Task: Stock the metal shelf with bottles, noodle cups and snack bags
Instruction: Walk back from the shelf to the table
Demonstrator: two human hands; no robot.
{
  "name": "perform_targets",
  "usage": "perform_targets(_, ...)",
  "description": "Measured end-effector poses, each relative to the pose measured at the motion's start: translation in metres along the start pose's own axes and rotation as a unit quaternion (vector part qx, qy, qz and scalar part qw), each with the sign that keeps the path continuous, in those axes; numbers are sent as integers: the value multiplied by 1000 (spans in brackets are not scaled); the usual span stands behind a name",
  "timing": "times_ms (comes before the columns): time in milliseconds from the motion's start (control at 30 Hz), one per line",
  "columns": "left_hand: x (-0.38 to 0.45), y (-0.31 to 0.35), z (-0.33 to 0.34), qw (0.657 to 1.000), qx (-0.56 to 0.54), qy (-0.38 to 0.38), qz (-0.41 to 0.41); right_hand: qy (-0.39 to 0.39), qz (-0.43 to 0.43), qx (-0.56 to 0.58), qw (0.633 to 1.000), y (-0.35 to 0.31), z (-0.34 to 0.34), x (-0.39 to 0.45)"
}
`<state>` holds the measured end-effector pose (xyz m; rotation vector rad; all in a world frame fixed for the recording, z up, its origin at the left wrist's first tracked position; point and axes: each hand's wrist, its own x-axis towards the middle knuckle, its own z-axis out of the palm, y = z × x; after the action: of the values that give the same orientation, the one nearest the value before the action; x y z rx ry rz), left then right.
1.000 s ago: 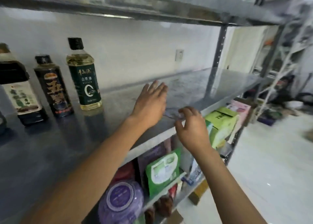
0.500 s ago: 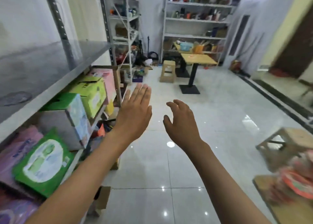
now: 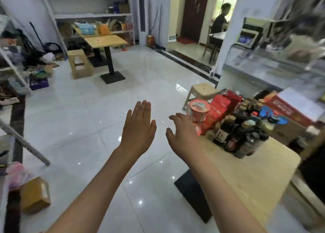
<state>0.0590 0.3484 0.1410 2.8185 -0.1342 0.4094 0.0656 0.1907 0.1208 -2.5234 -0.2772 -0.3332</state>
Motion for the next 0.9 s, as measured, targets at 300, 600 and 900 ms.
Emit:
perform_targets(300, 42, 168, 101, 991, -81, -86, 64, 10, 181, 7, 983, 200, -72, -11)
perform_targets(600, 69, 260, 179, 984, -122, -126, 32, 46, 321, 81, 942, 349, -87, 23)
perform_targets(900, 85, 285, 211, 983, -99, -152, -6, 3, 287, 151, 946, 401, -73, 77)
